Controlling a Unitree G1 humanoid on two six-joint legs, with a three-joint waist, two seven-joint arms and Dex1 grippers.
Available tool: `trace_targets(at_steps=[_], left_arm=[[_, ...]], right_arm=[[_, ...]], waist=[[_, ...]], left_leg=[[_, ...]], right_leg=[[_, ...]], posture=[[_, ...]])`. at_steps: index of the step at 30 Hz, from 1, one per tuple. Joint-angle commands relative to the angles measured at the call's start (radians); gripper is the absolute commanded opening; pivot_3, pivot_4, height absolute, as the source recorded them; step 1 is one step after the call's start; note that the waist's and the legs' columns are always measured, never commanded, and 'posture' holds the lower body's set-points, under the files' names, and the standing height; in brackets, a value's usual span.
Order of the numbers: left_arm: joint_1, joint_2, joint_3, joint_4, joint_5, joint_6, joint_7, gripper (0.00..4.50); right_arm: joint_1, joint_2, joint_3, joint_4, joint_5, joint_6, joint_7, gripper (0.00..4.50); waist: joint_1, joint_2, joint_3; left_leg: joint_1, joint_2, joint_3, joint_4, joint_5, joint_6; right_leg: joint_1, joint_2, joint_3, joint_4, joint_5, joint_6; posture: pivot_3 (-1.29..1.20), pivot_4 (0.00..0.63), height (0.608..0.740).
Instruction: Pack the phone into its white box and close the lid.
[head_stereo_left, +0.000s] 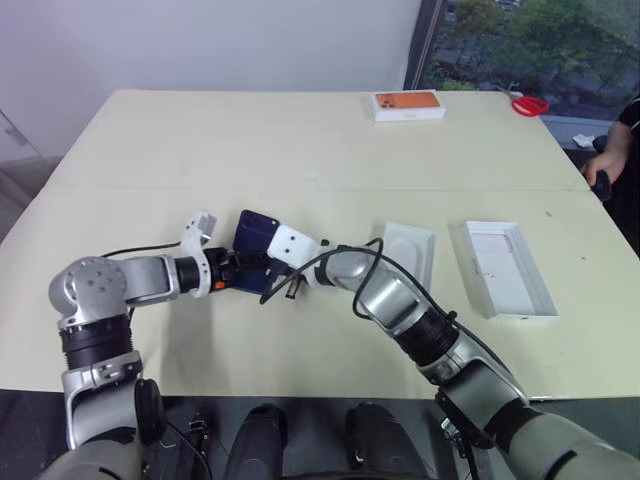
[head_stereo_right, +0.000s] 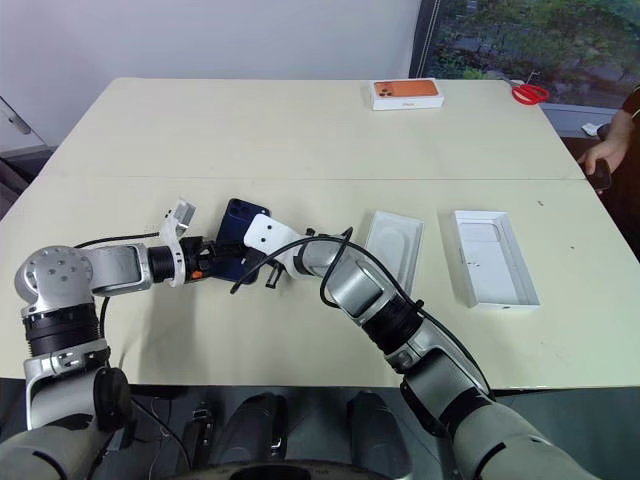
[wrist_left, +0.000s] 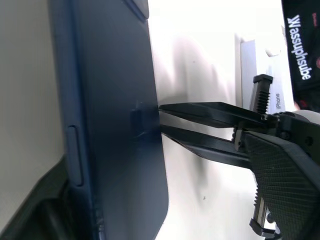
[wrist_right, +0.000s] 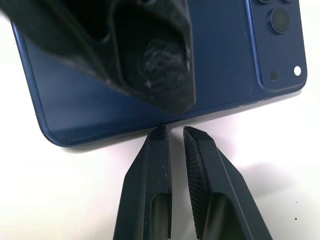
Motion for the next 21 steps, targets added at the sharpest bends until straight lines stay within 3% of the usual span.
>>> trace_targets(at_steps=[1,6,17,21], left_arm=[[-0.005,-0.001,0.006,0.012,-0.014,0.027,0.018,2.72],[-0.011,0.0,0.023,0.018,-0.022,0.027,0.036,0.24],[-0.009,-0.009,0.055,0.02,-0.064,0.027,0.069,0.24],[-0.057,-0.036,0.088,-0.004,-0.163,0.027,0.12,0.11]], right_arm=[[0.002,0.001,-0.013,-0.027,-0.008,-0.002,0.006,0.51],[0.002,-0.001,-0.017,-0.032,-0.01,0.001,0.01,0.51],[0.001,-0.026,-0.038,-0.089,-0.012,0.029,0.015,0.51],[0.031,-0.157,-0.162,-0.392,0.061,0.168,0.09,0.51]], waist=[[0.0,0.0,0.0],[0.0,-0.001,0.001],[-0.002,-0.001,0.001],[0.005,-0.002,0.002]], left_leg=[[0.0,0.0,0.0,0.0,0.0,0.0],[-0.001,0.0,0.0,0.0,0.0,-0.001],[-0.001,-0.001,0.0,-0.002,0.001,-0.002],[-0.004,-0.001,-0.001,-0.003,0.002,-0.003]], right_leg=[[0.0,0.0,0.0,0.0,0.0,0.0],[-0.001,0.0,0.0,0.0,0.0,0.0],[-0.002,-0.001,0.0,0.0,0.0,0.0],[-0.004,-0.002,0.0,0.0,0.0,0.0]], posture=[[0.0,0.15,0.732],[0.0,0.15,0.732],[0.0,0.15,0.732],[0.0,0.15,0.732]])
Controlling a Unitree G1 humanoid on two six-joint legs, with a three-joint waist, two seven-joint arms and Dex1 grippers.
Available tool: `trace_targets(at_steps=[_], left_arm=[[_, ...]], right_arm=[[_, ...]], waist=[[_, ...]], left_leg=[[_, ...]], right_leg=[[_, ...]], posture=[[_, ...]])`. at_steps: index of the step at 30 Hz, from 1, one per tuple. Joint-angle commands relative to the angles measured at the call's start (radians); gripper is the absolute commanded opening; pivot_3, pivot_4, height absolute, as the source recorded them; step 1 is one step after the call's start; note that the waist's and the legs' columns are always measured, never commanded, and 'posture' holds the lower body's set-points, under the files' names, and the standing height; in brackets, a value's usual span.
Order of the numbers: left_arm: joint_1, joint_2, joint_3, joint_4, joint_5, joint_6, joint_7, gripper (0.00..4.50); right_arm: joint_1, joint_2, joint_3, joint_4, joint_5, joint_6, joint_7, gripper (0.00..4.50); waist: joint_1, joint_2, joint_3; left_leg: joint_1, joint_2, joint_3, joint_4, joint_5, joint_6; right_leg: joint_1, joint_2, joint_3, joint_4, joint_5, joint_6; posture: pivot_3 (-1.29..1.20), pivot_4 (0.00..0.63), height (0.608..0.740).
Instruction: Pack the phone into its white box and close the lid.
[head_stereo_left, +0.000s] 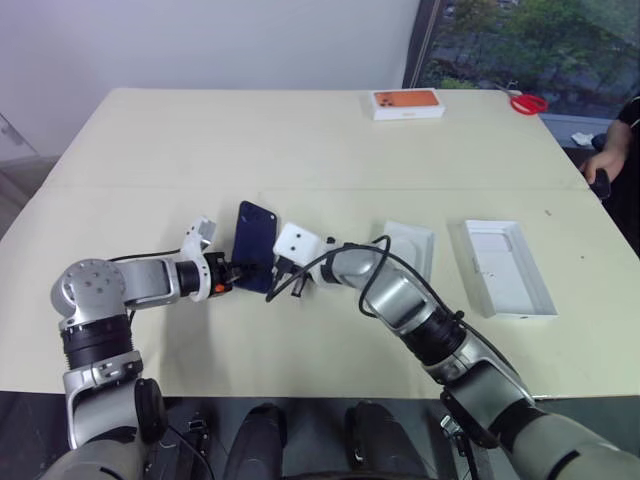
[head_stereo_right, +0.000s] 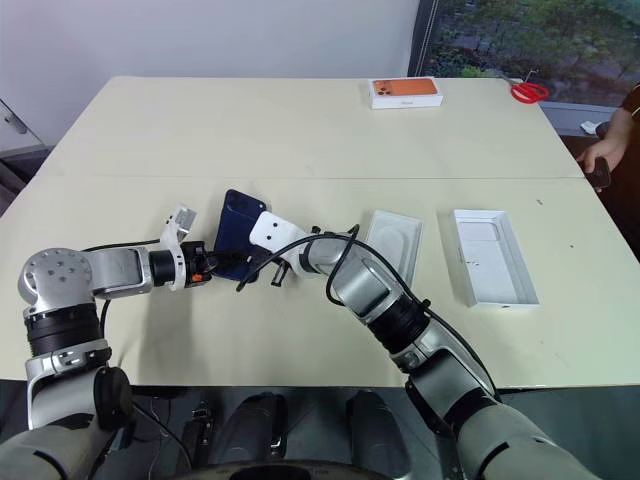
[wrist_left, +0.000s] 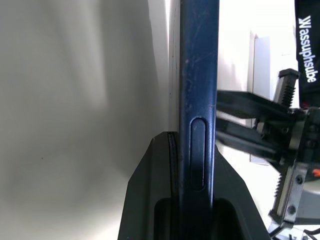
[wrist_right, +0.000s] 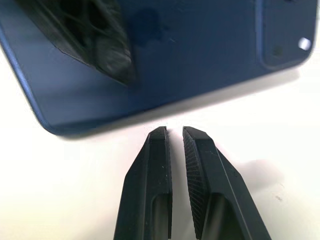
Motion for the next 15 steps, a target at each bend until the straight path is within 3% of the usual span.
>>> trace_targets(at_steps=[1,4,10,15], left_arm=[[-0.064,-0.034,0.044,-0.057,-0.103,0.008,0.046,0.11],[-0.08,-0.067,0.034,-0.086,-0.143,0.008,0.092,0.11],[-0.216,-0.456,-0.005,-0.105,-0.21,-0.011,0.315,0.11],[-0.261,-0.641,-0.03,-0.029,-0.171,-0.029,0.427,0.11]], right_arm=[[0.011,-0.095,-0.135,-0.271,0.073,0.102,0.064,0.51],[0.031,-0.15,-0.177,-0.359,0.115,0.152,0.084,0.51],[0.231,-0.51,-0.494,-0.558,0.242,0.163,0.248,0.51],[0.416,-0.658,-0.67,-0.551,0.284,0.12,0.285,0.51]], waist=[[0.004,-0.001,0.0],[0.002,-0.001,0.0],[0.034,-0.001,0.001],[0.011,-0.002,0.001]], left_leg=[[-0.001,-0.001,0.0,0.0,0.0,0.0],[-0.004,-0.003,-0.004,0.001,0.001,-0.001],[-0.013,-0.008,-0.015,0.006,0.0,-0.001],[-0.012,-0.01,-0.014,0.005,0.0,0.002]], right_leg=[[-0.001,-0.001,0.0,0.0,0.0,0.0],[-0.001,-0.003,-0.003,-0.001,0.0,0.0],[0.003,-0.007,-0.013,-0.01,0.0,0.004],[0.005,-0.007,-0.012,-0.014,0.001,0.007]], posture=[[0.0,0.15,0.732],[0.0,0.15,0.732],[0.0,0.15,0.732],[0.0,0.15,0.732]])
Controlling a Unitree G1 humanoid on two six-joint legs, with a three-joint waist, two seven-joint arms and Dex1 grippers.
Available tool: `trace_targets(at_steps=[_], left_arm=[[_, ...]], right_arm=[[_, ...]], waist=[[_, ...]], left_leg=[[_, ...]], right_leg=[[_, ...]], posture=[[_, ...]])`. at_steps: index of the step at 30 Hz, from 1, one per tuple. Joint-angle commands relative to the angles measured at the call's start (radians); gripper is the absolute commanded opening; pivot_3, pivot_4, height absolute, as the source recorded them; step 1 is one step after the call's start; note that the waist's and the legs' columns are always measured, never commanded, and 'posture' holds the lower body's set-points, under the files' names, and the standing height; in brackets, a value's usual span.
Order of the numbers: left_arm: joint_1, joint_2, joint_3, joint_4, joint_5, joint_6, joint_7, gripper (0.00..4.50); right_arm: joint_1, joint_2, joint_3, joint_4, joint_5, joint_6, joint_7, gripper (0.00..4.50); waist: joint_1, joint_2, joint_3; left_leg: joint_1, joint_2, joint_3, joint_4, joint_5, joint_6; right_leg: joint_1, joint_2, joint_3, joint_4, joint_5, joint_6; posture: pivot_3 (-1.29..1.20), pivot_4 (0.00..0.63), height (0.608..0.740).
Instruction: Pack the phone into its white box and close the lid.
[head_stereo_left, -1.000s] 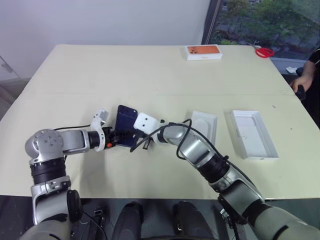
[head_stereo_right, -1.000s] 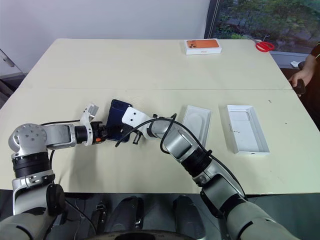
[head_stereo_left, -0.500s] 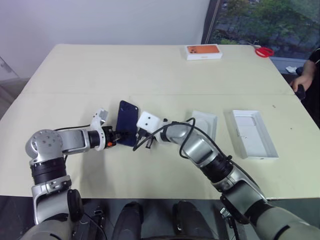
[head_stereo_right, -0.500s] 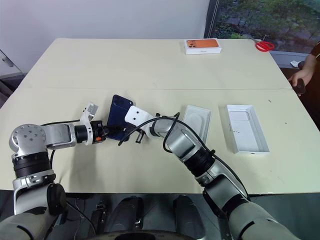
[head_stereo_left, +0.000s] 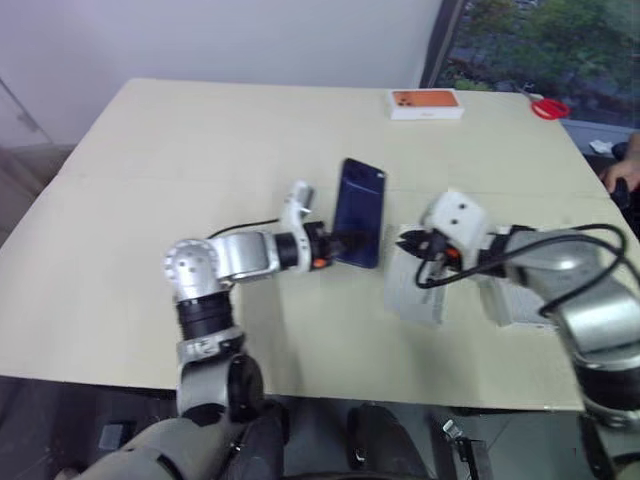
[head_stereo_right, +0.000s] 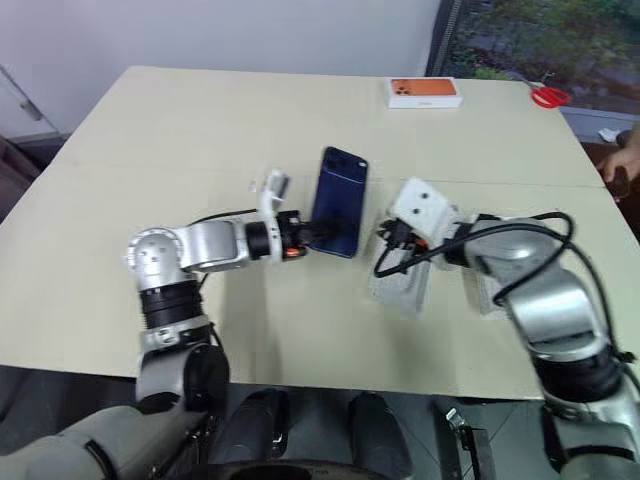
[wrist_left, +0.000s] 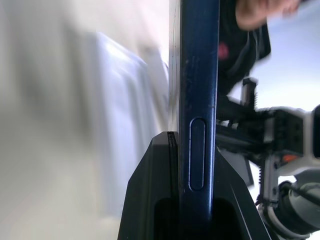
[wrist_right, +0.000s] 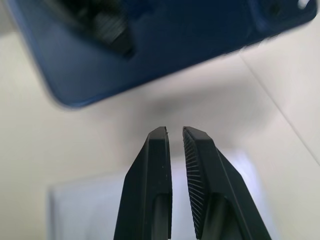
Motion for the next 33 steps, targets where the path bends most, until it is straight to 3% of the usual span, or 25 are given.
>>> trace_targets(at_steps=[1,7,12,27,30,33], left_arm=[[-0.047,-0.071,-0.015,0.042,0.02,-0.024,0.048,0.11],[-0.096,-0.104,-0.085,0.171,0.075,-0.065,0.026,0.11],[-0.135,-0.126,-0.101,0.287,0.106,-0.086,0.007,0.11],[-0.198,-0.11,-0.105,0.456,0.131,-0.097,-0.11,0.11],[-0.198,-0.107,-0.116,0.465,0.146,-0.095,-0.14,1.31],[-0.197,-0.104,-0.128,0.468,0.168,-0.091,-0.166,2.94]], right_arm=[[0.1,-0.068,-0.131,-0.012,0.021,-0.03,0.014,0.51],[0.296,-0.12,-0.304,0.018,0.029,-0.074,0.021,0.51],[0.395,-0.119,-0.376,0.033,0.04,-0.102,0.014,0.51],[0.408,-0.106,-0.342,0.06,0.075,-0.145,-0.042,0.51],[0.405,-0.111,-0.334,0.063,0.082,-0.147,-0.051,0.51],[0.402,-0.114,-0.329,0.062,0.086,-0.148,-0.058,0.51]], waist=[[-0.01,0.002,0.0],[-0.011,0.002,0.0],[-0.006,0.002,0.0],[-0.011,0.003,0.0],[-0.01,0.003,0.0],[-0.011,0.003,0.0]], left_leg=[[0.001,0.001,0.0,0.0,0.0,0.0],[0.003,0.001,0.0,-0.001,0.0,0.0],[0.002,0.001,0.0,0.0,0.001,0.0],[0.003,0.001,-0.001,0.0,0.001,-0.001],[0.003,0.001,-0.001,0.0,0.001,-0.001],[0.003,0.001,-0.001,0.0,0.001,-0.001]], right_leg=[[0.0,0.002,0.0,0.001,0.0,0.0],[0.002,0.005,0.0,0.002,0.0,-0.001],[0.002,0.005,0.0,0.001,0.0,-0.001],[0.002,0.005,0.0,0.001,0.0,-0.001],[0.003,0.005,0.0,0.001,0.0,-0.001],[0.003,0.005,0.0,0.001,0.0,-0.001]], posture=[[0.0,0.15,0.732],[0.0,0.15,0.732],[0.0,0.15,0.732],[0.0,0.15,0.732],[0.0,0.15,0.732],[0.0,0.15,0.732]])
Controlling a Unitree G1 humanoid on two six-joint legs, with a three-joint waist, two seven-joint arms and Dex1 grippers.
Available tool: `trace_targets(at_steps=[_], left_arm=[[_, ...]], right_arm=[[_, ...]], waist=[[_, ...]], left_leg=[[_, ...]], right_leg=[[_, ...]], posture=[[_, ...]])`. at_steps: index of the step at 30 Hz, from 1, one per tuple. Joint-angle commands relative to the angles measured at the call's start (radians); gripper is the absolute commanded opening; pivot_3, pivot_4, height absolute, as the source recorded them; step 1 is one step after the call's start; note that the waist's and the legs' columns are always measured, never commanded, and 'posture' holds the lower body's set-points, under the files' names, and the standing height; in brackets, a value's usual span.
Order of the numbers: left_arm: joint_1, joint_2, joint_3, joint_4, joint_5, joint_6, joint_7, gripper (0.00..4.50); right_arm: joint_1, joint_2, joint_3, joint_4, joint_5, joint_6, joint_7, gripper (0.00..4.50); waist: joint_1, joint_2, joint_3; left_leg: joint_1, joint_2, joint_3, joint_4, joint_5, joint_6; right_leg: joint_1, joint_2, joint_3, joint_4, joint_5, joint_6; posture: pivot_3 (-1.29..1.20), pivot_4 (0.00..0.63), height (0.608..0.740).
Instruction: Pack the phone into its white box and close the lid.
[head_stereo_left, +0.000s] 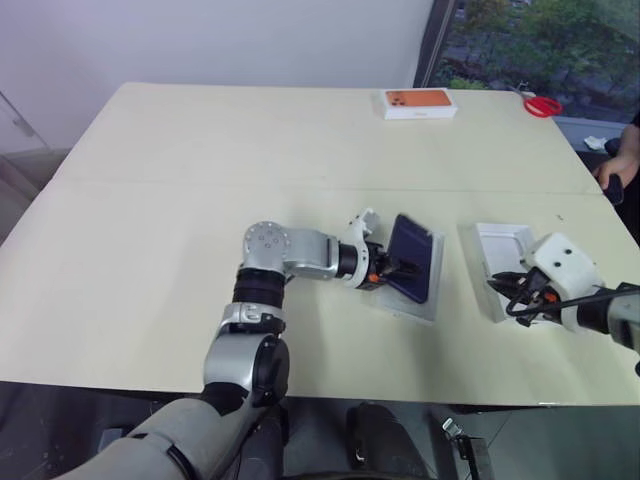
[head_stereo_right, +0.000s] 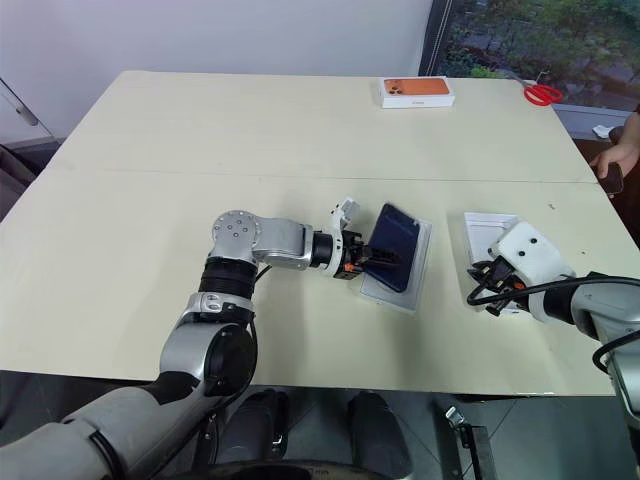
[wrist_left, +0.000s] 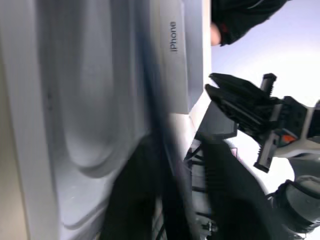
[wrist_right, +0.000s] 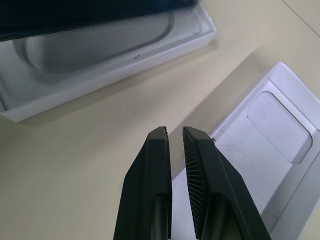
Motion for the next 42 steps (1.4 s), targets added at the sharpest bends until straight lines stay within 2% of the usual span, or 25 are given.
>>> trace_targets(at_steps=[1,3,4,11,17,21,26,29,31,34,37,39,41,42], left_arm=[[-0.038,-0.082,-0.019,-0.002,0.012,-0.003,-0.046,3.46],[-0.039,-0.079,-0.022,-0.002,0.023,-0.002,-0.059,4.42],[-0.038,-0.074,-0.025,-0.007,0.027,0.0,-0.068,4.47],[0.003,0.021,-0.018,-0.157,0.008,0.093,-0.121,4.47],[0.076,0.206,-0.105,-0.366,-0.079,0.104,-0.2,4.47],[0.074,0.297,-0.102,-0.425,-0.054,0.104,-0.239,4.47],[0.089,0.447,-0.254,-0.526,0.105,-0.048,-0.337,4.47],[0.12,0.496,-0.373,-0.586,0.22,-0.218,-0.428,4.47],[0.163,0.525,-0.465,-0.645,0.33,-0.392,-0.495,4.47],[0.224,0.546,-0.539,-0.69,0.443,-0.588,-0.576,3.59],[0.239,0.582,-0.645,-0.666,0.576,-0.705,-0.637,2.06],[0.24,0.613,-0.729,-0.643,0.669,-0.785,-0.693,1.05],[0.241,0.62,-0.76,-0.629,0.711,-0.83,-0.735,0.07],[0.239,0.618,-0.777,-0.618,0.729,-0.85,-0.759,0.07]], right_arm=[[-0.017,-0.009,-0.012,-0.011,0.013,-0.016,-0.012,0.51],[-0.019,-0.01,-0.009,-0.013,0.017,-0.015,-0.016,0.51],[-0.023,-0.011,-0.005,-0.014,0.019,-0.015,-0.019,0.51],[-0.055,-0.01,0.023,-0.023,0.031,-0.01,-0.034,0.51],[-0.098,-0.005,0.07,-0.012,0.041,-0.019,-0.047,0.51],[-0.124,-0.003,0.096,0.004,0.042,-0.027,-0.051,0.51],[-0.164,-0.002,0.132,0.042,0.035,-0.044,-0.059,0.51],[-0.177,0.004,0.154,0.051,0.032,-0.051,-0.07,0.51],[-0.184,0.008,0.17,0.052,0.028,-0.052,-0.081,0.51],[-0.178,0.005,0.183,0.056,0.017,-0.055,-0.097,0.51],[-0.172,-0.004,0.192,0.055,0.016,-0.049,-0.103,0.51],[-0.172,-0.011,0.206,0.057,0.006,-0.036,-0.113,0.01],[-0.174,-0.01,0.212,0.059,0.004,-0.032,-0.116,0.0],[-0.175,-0.01,0.216,0.057,0.003,-0.026,-0.117,0.0]], waist=[[0.0,0.0,0.0],[0.0,0.0,0.0],[0.0,0.0,0.0],[-0.001,0.0,0.0],[-0.005,0.001,0.0],[0.004,0.001,0.0],[0.0,0.002,0.0],[0.001,0.002,0.0],[0.001,0.002,0.0],[0.0,0.002,0.0],[0.001,0.002,0.0],[0.0,0.002,0.0],[0.001,0.002,0.0],[0.001,0.002,0.0]], left_leg=[[0.0,0.0,0.0,0.0,0.0,0.0],[0.0,0.0,0.0,0.0,0.0,0.0],[0.0,0.0,0.0,0.0,0.0,0.0],[0.0,0.0,0.0,0.0,0.0,0.0],[0.002,0.001,0.0,-0.001,0.004,-0.007],[0.002,0.001,0.0,0.0,0.004,-0.007],[0.002,0.001,-0.001,0.0,0.004,-0.007],[0.002,0.001,0.0,0.0,0.004,-0.007],[0.002,0.001,0.0,0.0,0.004,-0.007],[0.002,0.001,0.0,-0.001,0.004,-0.007],[0.002,0.001,0.0,0.0,0.002,-0.003],[0.002,0.001,0.0,0.0,0.001,-0.002],[0.002,0.001,0.0,0.0,0.001,-0.001],[0.002,0.001,0.0,0.0,0.001,-0.001]], right_leg=[[0.0,0.0,0.0,0.0,0.0,0.0],[0.0,0.0,0.0,0.0,0.0,0.0],[0.0,0.0,0.0,0.0,0.0,0.0],[0.0,0.0,0.0,0.0,0.0,0.0],[0.0,0.001,0.0,0.002,0.0,0.0],[0.001,0.0,0.0,0.001,0.0,0.0],[0.002,0.0,-0.001,0.001,0.0,0.0],[0.002,-0.001,-0.001,0.001,0.0,0.0],[0.002,-0.001,-0.001,0.001,0.0,0.0],[0.002,-0.001,0.0,0.001,0.0,0.0],[0.002,-0.001,0.0,0.001,0.0,0.0],[0.002,0.0,0.0,0.001,0.0,0.0],[0.002,0.0,0.0,0.001,0.0,0.0],[0.002,0.0,0.0,0.001,0.0,0.0]], posture=[[0.0,0.15,0.732],[0.0,0.15,0.732],[0.0,0.15,0.732],[0.0,0.15,0.732],[0.0,0.15,0.732],[0.0,0.15,0.732],[0.0,0.15,0.732],[0.0,0.15,0.732],[0.0,0.15,0.732],[0.0,0.15,0.732],[0.0,0.15,0.732],[0.0,0.15,0.732],[0.0,0.15,0.732],[0.0,0.15,0.732]])
